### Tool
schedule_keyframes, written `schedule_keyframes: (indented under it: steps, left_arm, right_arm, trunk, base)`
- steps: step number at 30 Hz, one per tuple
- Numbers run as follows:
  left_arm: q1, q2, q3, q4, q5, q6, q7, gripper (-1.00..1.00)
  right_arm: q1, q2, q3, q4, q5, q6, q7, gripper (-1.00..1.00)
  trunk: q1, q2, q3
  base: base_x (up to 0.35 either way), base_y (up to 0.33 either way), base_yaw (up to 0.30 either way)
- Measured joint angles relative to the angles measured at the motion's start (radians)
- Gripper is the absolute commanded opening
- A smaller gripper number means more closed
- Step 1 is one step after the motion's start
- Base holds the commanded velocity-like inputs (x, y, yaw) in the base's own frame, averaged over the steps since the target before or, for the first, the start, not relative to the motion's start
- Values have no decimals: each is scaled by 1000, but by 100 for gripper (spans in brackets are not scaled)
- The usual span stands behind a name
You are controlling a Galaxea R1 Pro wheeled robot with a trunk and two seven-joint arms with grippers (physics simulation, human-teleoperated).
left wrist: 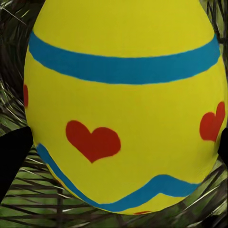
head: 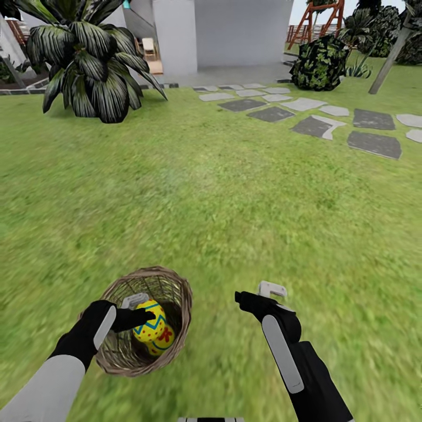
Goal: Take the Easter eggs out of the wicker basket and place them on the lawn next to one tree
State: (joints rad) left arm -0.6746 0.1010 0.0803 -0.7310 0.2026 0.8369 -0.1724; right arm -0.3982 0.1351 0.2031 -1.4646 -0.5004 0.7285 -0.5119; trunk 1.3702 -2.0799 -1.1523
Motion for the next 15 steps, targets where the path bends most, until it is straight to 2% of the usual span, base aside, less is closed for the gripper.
schedule_keyframes:
  steps: [15]
  left_arm:
    - [0, -1, 0, 0, 1, 1, 1, -100]
  right_arm:
    - [0, 0, 0, -1, -2, -1, 1, 100]
  trunk:
    - [-57, 105, 51]
  base:
    - [0, 0, 0]
